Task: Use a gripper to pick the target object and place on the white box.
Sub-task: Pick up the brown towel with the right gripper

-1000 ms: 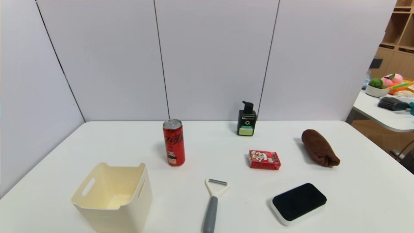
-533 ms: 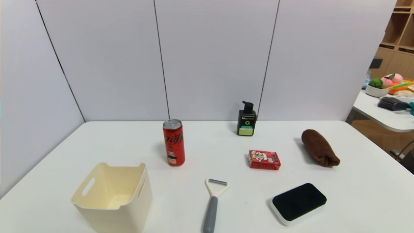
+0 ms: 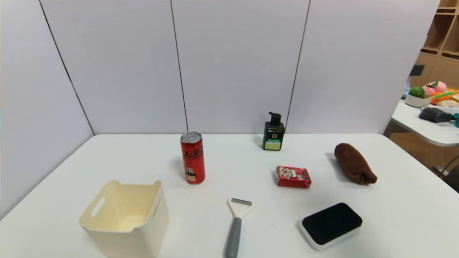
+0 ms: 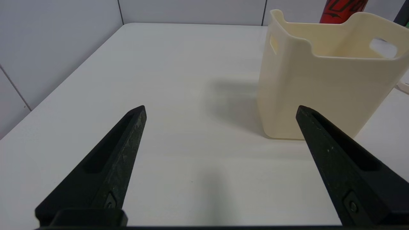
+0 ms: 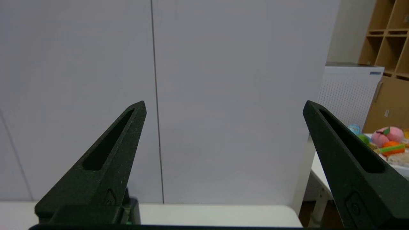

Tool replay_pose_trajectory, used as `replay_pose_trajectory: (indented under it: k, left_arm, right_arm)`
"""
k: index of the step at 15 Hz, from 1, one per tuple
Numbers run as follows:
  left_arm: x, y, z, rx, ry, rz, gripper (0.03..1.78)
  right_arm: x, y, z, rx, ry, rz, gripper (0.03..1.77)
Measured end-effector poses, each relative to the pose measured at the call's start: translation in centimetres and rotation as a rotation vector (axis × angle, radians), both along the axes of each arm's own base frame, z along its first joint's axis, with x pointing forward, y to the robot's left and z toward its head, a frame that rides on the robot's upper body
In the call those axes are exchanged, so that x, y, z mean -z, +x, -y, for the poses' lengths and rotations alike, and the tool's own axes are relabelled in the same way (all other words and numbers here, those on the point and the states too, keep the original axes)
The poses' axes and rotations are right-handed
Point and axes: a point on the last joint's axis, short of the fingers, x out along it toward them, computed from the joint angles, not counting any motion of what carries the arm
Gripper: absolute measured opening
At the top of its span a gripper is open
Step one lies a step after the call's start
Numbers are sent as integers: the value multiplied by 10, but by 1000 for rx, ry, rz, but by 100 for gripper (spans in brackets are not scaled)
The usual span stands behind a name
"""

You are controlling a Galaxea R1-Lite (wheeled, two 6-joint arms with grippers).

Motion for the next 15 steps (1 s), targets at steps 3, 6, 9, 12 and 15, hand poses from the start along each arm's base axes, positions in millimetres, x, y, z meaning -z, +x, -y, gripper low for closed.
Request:
replay_pose_trajectory:
  k: [3,6,9,12,15]
  left_arm:
    - [0,0,0,0,0,0,169]
    - [0,0,0,0,0,0,169]
    - [0,0,0,0,0,0,169]
    - [0,0,0,0,0,0,169]
    - [0,0,0,0,0,0,169]
  right_arm:
    - [-8,96,10,24,-22,-102,170]
    - [50,174,19,25,-31,-427,170]
    - [108,202,20,-12,-21,-765,170]
    - [131,198,18,-78,1,-972,170]
    - [141,189,18,-89,-2,-1103,170]
